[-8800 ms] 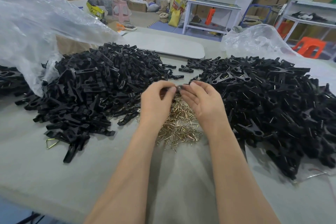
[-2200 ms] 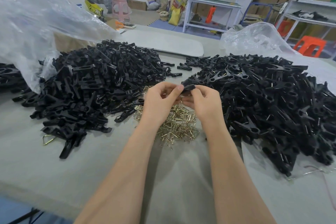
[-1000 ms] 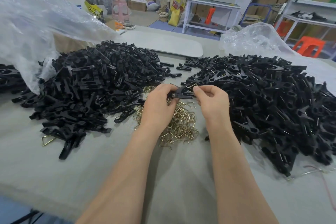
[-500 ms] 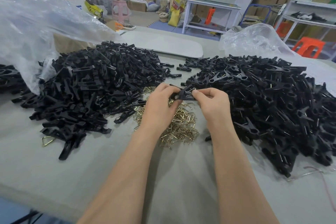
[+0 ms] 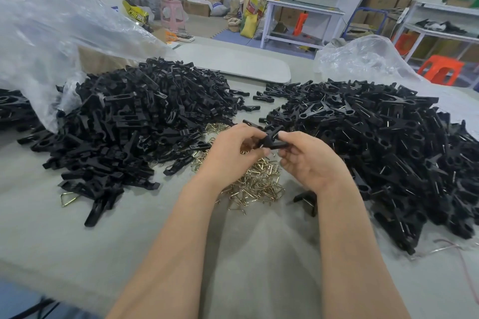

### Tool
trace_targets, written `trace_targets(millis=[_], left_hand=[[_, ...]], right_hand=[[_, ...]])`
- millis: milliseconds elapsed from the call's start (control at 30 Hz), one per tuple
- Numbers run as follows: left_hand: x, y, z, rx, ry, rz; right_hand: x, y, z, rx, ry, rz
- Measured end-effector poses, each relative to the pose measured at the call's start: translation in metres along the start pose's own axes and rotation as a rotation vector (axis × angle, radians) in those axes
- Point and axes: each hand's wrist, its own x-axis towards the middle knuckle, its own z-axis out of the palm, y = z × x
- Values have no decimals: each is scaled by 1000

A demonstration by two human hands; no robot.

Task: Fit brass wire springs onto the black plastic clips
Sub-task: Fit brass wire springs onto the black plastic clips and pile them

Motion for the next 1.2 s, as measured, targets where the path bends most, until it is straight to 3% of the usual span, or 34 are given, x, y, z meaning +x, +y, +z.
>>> trace_targets(millis=[100, 300, 533, 733, 1000, 1100, 1200], left_hand=[[-1, 8, -3, -153, -63, -10], [-3, 12, -6, -195, -82, 36], [-1, 15, -6, -259, -23, 47], [-2, 15, -4, -339, -14, 34], [-4, 13, -3, -371, 29, -77], [-1, 11, -6, -365, 35, -90], [0, 4, -7, -211, 49, -86]], right_hand=[[-2, 1, -6, 192, -237, 160], [-5, 8, -4, 164, -471, 244], [1, 19, 5, 418, -514, 159], [5, 25, 13, 466, -595, 106], [5, 29, 25, 483, -520, 107], [8, 26, 18, 405, -539, 141], [8, 15, 6, 136, -373, 162]])
